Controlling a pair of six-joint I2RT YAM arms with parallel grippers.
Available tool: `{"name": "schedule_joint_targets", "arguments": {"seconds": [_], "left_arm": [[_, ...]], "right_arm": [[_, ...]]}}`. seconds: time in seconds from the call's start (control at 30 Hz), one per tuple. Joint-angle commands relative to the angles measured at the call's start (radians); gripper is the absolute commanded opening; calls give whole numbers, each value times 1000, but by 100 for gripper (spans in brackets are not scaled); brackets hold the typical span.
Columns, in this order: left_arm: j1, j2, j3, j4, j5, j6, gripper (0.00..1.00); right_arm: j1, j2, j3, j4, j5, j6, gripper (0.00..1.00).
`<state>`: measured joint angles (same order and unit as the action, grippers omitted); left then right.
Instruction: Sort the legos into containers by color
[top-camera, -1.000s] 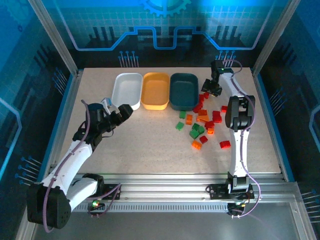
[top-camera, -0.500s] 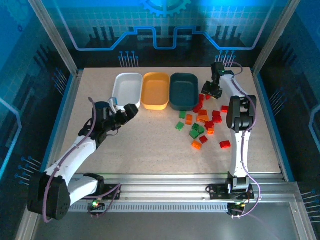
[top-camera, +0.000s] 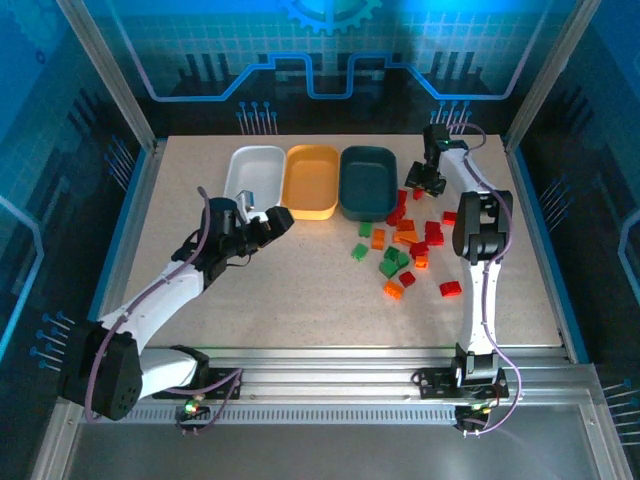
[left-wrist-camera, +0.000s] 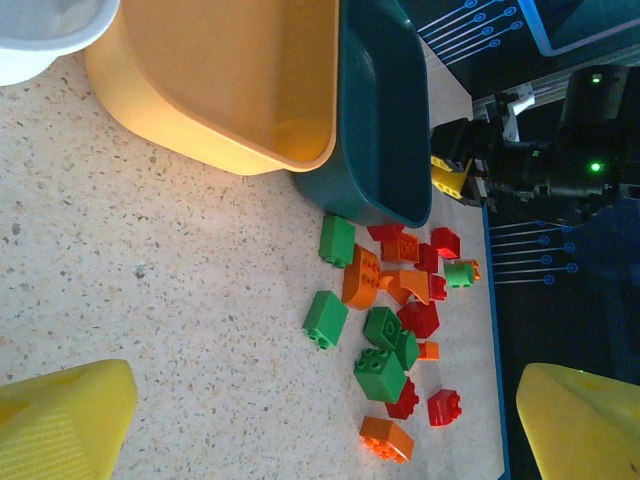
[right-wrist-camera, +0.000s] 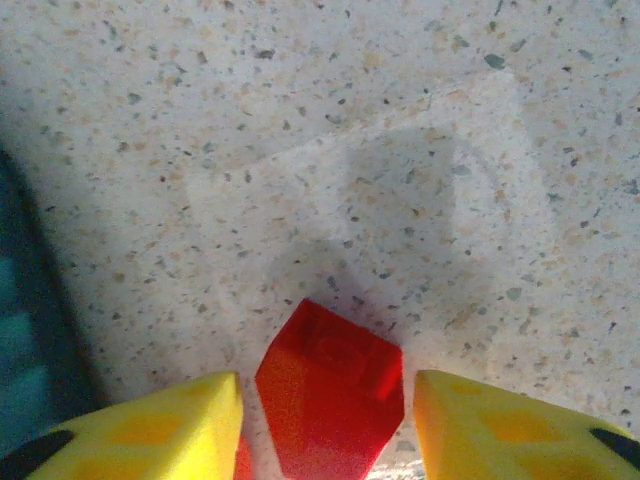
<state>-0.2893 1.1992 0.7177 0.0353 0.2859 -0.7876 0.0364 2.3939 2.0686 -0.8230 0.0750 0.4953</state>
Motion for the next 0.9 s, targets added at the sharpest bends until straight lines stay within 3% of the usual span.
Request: {"name": "schedule_joint_targets", "arguments": {"seconds": [0.0, 0.27, 0.5, 0.7, 0.87], "left_arm": [[-10, 8, 31, 11, 12, -6, 99], [-13, 23, 40, 16, 16, -9, 99], [-20, 51, 42, 27, 21, -10, 99], [-25, 58, 31, 23, 14, 9, 99], [-25, 48, 9, 12, 10, 18, 99]], "right_arm": [[-21, 29, 11, -33, 24, -4, 45], [-27, 14, 4, -31, 27, -19, 32], [-3, -179, -126, 34, 83, -30, 30], [120, -376, -294, 151, 79, -18, 30], [209, -259, -173, 87, 50, -50, 31]]}}
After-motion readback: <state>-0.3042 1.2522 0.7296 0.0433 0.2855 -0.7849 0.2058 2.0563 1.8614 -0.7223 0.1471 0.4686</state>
